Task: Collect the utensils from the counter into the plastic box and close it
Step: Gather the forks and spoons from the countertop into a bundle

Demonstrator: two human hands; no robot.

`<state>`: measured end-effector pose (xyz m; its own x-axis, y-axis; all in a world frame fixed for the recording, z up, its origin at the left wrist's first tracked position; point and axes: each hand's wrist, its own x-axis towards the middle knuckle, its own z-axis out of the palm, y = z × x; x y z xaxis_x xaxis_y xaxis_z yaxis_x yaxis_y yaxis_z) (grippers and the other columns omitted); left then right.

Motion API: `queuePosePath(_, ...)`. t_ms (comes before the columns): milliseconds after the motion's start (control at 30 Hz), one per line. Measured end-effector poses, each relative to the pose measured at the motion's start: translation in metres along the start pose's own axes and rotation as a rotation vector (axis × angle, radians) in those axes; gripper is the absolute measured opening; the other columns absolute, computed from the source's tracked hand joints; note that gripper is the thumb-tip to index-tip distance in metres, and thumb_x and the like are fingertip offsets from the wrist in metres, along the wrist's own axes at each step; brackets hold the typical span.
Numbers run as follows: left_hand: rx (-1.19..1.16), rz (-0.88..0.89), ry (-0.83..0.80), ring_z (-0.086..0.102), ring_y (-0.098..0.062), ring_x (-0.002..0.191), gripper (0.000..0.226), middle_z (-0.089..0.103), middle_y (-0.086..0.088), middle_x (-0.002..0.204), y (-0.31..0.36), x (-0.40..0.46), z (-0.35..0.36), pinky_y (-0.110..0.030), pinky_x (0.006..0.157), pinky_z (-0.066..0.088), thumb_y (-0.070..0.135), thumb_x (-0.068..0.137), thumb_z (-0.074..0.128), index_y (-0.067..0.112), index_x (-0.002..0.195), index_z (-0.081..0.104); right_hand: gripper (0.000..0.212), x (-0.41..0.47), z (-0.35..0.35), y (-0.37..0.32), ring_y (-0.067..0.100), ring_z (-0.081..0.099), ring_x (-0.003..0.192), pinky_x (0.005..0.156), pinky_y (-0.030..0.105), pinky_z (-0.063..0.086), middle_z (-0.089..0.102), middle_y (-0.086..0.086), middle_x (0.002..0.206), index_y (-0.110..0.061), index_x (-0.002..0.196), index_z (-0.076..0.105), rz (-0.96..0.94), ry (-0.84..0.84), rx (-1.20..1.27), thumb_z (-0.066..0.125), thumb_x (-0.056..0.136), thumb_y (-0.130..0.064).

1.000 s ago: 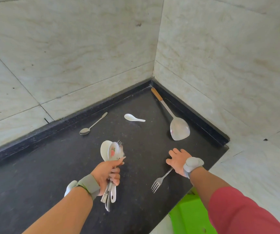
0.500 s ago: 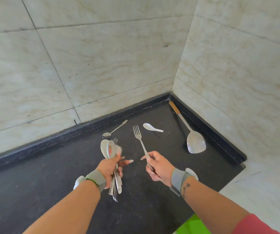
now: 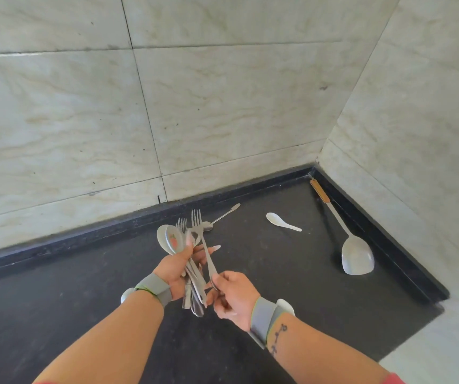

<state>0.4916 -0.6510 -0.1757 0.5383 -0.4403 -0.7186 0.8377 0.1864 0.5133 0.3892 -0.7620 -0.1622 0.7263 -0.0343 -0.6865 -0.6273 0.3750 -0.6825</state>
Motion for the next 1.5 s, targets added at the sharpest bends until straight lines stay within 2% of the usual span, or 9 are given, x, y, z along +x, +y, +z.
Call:
queuePosePath(133, -0.117, -0.005, -0.067, 0.076, -0.025, 0.068, 0.033, 0.077, -0.012, 0.075, 0.009, 0.009, -0.008, -0.037, 0.069, 0.061, 0.030, 0.100, 0.039, 0.005, 0.097, 0.060, 0.029, 0.024, 0.003, -0.004, 0.013, 0.033, 0.020, 0.030, 0.009, 0.022, 0.056, 0.004, 0.039, -0.010, 0.073, 0.043, 0.033, -0.043, -0.240, 0.038, 0.101, -0.015)
queuePosePath(367, -0.213, -0.076, 0.068, 0.039, -0.006, 0.028, 0.023, 0.043, 0.006, 0.038, 0.043, 0.045, -0.021, -0.014, 0.039, 0.043, 0.028, 0.097, 0.046, 0.012, 0.088, 0.060, 0.046, 0.092, -0.024, -0.041, 0.014, 0.052, 0.027, 0.026, 0.017, 0.027, 0.060, 0.002, 0.039, -0.007, 0.066, 0.054, 0.044, -0.043, -0.625, 0.041, 0.099, -0.037)
queuePosePath(467, -0.161, -0.120, 0.129, 0.032, -0.005, 0.024, 0.022, 0.036, 0.007, 0.034, 0.053, 0.059, -0.028, -0.011, 0.034, 0.035, 0.029, 0.096, 0.049, 0.012, 0.086, 0.060, 0.018, 0.148, -0.058, -0.081, 0.023, 0.070, 0.075, 0.060, 0.032, 0.053, 0.073, 0.002, 0.085, -0.012, 0.093, 0.058, -0.151, 0.297, -1.092, 0.049, 0.094, -0.028)
queuePosePath(567, -0.142, -0.149, 0.159, 0.028, -0.005, 0.021, 0.024, 0.032, 0.007, 0.031, 0.059, 0.069, -0.030, -0.010, 0.033, 0.033, 0.030, 0.096, 0.050, 0.012, 0.081, 0.058, 0.039, 0.189, -0.080, -0.117, 0.031, 0.045, 0.120, 0.092, 0.041, 0.046, 0.046, 0.010, 0.129, -0.016, 0.128, 0.048, -0.219, 0.396, -1.666, 0.052, 0.090, -0.015)
queuePosePath(933, -0.107, -0.178, 0.201, 0.027, -0.005, 0.023, 0.027, 0.032, 0.007, 0.032, 0.067, 0.086, -0.041, -0.011, 0.035, 0.032, 0.032, 0.095, 0.051, 0.011, 0.077, 0.055, 0.047, 0.257, -0.081, -0.145, 0.034, 0.037, 0.130, 0.102, 0.043, 0.036, 0.045, 0.013, 0.137, -0.010, 0.137, 0.038, -0.420, 0.096, -2.351, 0.045, 0.090, -0.005)
queuePosePath(1100, -0.159, -0.155, 0.218, 0.027, -0.005, 0.023, 0.029, 0.036, 0.006, 0.034, 0.061, 0.084, -0.047, -0.011, 0.035, 0.032, 0.032, 0.095, 0.052, 0.011, 0.076, 0.055, 0.034, 0.247, -0.083, -0.144, 0.031, 0.046, 0.122, 0.095, 0.040, 0.043, 0.053, 0.012, 0.128, -0.009, 0.122, 0.052, -0.197, 0.050, -2.174, 0.051, 0.090, -0.018)
queuePosePath(1200, -0.170, -0.119, 0.217, 0.028, -0.005, 0.023, 0.030, 0.043, 0.003, 0.038, 0.057, 0.080, -0.049, -0.013, 0.034, 0.033, 0.032, 0.094, 0.052, 0.010, 0.075, 0.055, 0.019, 0.219, -0.078, -0.137, 0.024, 0.066, 0.084, 0.077, 0.039, 0.054, 0.066, 0.010, 0.095, -0.014, 0.079, 0.060, -0.078, 0.024, -1.552, 0.050, 0.095, -0.018)
queuePosePath(1300, -0.184, -0.080, 0.199, 0.028, -0.005, 0.025, 0.033, 0.046, 0.001, 0.045, 0.054, 0.069, -0.044, -0.013, 0.036, 0.034, 0.041, 0.089, 0.058, 0.011, 0.075, 0.056, 0.031, 0.175, -0.067, -0.119, 0.011, 0.044, 0.027, 0.035, 0.022, 0.036, 0.056, 0.003, 0.050, -0.009, 0.071, 0.048, -0.023, -0.012, -0.825, 0.036, 0.100, -0.011)
queuePosePath(1500, -0.145, 0.031, 0.127, 0.032, -0.002, 0.026, 0.060, 0.060, 0.000, 0.052, 0.045, 0.054, -0.022, -0.015, 0.034, 0.039, 0.062, 0.055, 0.060, 0.010, 0.084, 0.056, 0.027, 0.088, -0.026, -0.082, 0.012, 0.015, 0.020, 0.038, 0.016, 0.012, 0.028, 0.001, 0.025, -0.006, 0.080, 0.042, -0.072, -0.111, -0.151, 0.032, 0.103, -0.016)
